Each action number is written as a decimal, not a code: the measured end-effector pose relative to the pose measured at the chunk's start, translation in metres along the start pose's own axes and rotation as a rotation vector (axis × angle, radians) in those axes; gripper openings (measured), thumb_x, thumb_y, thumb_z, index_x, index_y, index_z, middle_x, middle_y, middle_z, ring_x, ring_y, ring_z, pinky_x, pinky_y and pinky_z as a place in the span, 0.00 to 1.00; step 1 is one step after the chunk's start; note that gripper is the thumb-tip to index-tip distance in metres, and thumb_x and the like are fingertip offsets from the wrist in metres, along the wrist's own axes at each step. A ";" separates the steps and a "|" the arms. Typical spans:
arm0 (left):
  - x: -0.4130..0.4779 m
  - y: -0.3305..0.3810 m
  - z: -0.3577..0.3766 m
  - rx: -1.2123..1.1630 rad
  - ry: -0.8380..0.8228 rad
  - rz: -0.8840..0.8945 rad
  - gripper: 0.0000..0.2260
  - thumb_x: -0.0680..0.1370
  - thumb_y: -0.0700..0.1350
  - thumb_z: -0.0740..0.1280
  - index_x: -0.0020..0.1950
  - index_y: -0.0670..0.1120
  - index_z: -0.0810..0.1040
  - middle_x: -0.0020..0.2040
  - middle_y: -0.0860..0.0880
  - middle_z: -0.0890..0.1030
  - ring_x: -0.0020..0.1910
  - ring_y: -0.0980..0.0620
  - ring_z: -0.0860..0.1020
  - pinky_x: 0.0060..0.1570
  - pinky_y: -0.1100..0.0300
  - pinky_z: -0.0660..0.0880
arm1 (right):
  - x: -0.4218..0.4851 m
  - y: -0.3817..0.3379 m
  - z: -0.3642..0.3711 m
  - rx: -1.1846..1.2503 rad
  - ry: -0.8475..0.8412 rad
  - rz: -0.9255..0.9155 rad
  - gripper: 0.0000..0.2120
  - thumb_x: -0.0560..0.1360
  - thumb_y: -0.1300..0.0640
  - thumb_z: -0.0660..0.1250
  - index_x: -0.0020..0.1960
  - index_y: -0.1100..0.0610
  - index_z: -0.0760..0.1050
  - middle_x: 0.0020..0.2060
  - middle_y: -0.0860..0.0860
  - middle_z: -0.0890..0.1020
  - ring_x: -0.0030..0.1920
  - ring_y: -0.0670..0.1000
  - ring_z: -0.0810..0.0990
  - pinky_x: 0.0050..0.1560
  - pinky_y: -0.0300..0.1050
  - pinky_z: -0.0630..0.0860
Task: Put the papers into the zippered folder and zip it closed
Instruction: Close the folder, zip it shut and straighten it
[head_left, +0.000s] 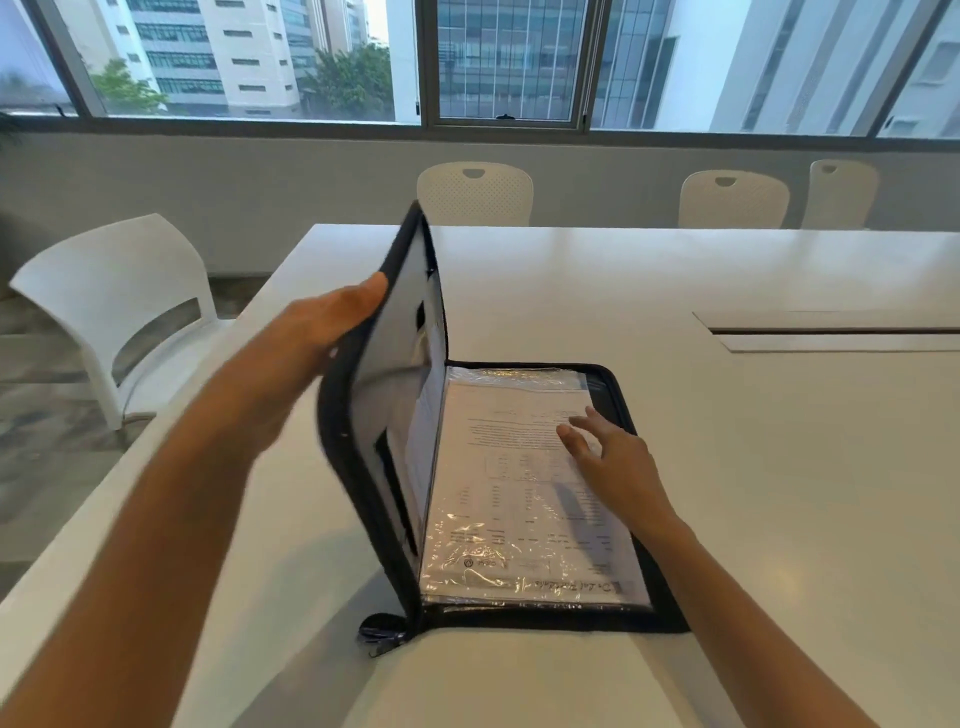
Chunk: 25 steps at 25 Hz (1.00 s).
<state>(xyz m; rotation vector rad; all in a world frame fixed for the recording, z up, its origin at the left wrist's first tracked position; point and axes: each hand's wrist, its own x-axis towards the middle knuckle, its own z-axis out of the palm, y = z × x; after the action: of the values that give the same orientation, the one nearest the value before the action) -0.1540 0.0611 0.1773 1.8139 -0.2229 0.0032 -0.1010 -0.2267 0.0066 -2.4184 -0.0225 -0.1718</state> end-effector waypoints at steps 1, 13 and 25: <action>0.004 0.000 0.017 -0.023 -0.001 0.017 0.15 0.75 0.63 0.62 0.51 0.57 0.84 0.49 0.54 0.85 0.48 0.55 0.83 0.52 0.51 0.76 | -0.002 -0.009 -0.008 0.084 0.020 0.000 0.23 0.78 0.41 0.59 0.67 0.53 0.74 0.68 0.51 0.75 0.66 0.55 0.74 0.63 0.48 0.70; 0.044 -0.055 0.225 0.394 0.095 0.308 0.22 0.80 0.60 0.54 0.71 0.52 0.68 0.69 0.52 0.69 0.68 0.53 0.64 0.68 0.50 0.60 | -0.022 -0.043 -0.083 0.883 0.010 0.258 0.13 0.81 0.49 0.57 0.44 0.51 0.77 0.29 0.43 0.85 0.30 0.39 0.83 0.25 0.31 0.76; 0.017 -0.147 0.234 1.029 -0.467 0.339 0.33 0.79 0.65 0.45 0.79 0.47 0.47 0.80 0.47 0.45 0.78 0.49 0.42 0.74 0.47 0.40 | -0.029 0.046 -0.048 -0.120 0.128 0.336 0.14 0.76 0.54 0.69 0.58 0.59 0.81 0.53 0.56 0.85 0.52 0.56 0.83 0.54 0.45 0.74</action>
<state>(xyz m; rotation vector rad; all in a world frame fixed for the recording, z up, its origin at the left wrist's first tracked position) -0.1419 -0.1317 -0.0208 2.7546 -1.0006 -0.0809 -0.1321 -0.2923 0.0088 -2.4825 0.4609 -0.1771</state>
